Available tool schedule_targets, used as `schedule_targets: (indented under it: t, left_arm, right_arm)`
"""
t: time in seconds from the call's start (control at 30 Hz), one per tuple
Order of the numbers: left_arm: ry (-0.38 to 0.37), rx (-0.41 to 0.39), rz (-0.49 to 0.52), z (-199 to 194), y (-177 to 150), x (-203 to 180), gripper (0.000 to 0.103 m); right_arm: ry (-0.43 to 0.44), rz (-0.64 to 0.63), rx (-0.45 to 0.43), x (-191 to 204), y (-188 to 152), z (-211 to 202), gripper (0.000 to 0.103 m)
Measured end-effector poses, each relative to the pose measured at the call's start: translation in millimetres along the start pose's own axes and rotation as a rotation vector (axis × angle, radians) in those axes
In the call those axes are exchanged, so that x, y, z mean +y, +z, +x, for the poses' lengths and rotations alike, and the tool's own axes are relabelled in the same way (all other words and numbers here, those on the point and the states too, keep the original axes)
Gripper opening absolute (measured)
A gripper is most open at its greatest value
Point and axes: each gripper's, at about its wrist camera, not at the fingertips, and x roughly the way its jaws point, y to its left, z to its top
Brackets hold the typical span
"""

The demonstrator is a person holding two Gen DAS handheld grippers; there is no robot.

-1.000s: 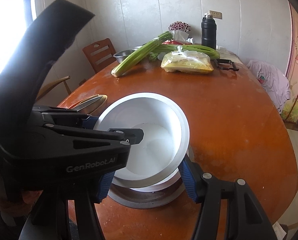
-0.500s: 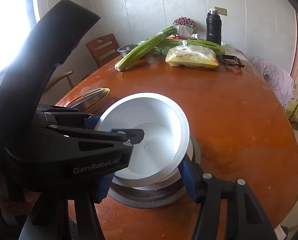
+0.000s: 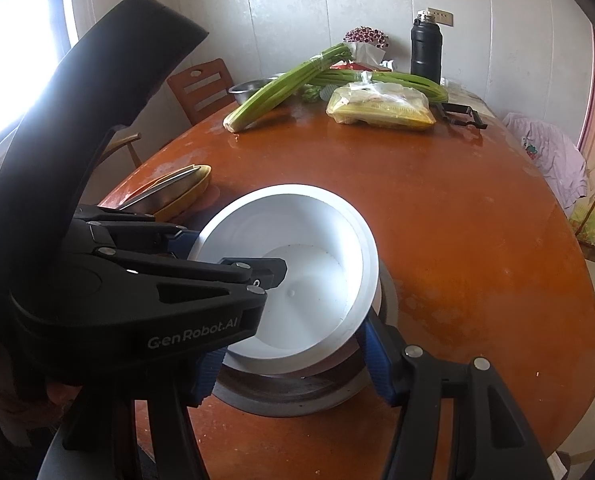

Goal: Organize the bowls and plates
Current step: 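Open the left tool and release the paper cup in the white bowl, then grasp the steel bowl's rim with the left tool and lift the nested bowls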

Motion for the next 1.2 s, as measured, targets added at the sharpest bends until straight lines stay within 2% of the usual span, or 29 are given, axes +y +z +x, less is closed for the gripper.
schedule_targets:
  t: [0.37, 0.57, 0.67, 1.2]
  left_arm:
    - [-0.005, -0.004, -0.005, 2, 0, 2, 0.041]
    - [0.017, -0.024, -0.016, -3, 0, 7, 0.041]
    - [0.009, -0.031, -0.029, -6, 0, 12, 0.041]
    - [0.001, -0.083, -0.063, -30, -6, 28, 0.042]
  right_arm:
    - [-0.014, -0.012, -0.004, -1, -2, -1, 0.062]
    - [-0.042, -0.021, -0.019, -1, -2, -6, 0.065]
    - [-0.071, -0.017, -0.029, -4, -1, -8, 0.066]
    - [-0.102, 0.051, -0.095, -25, 5, -32, 0.068]
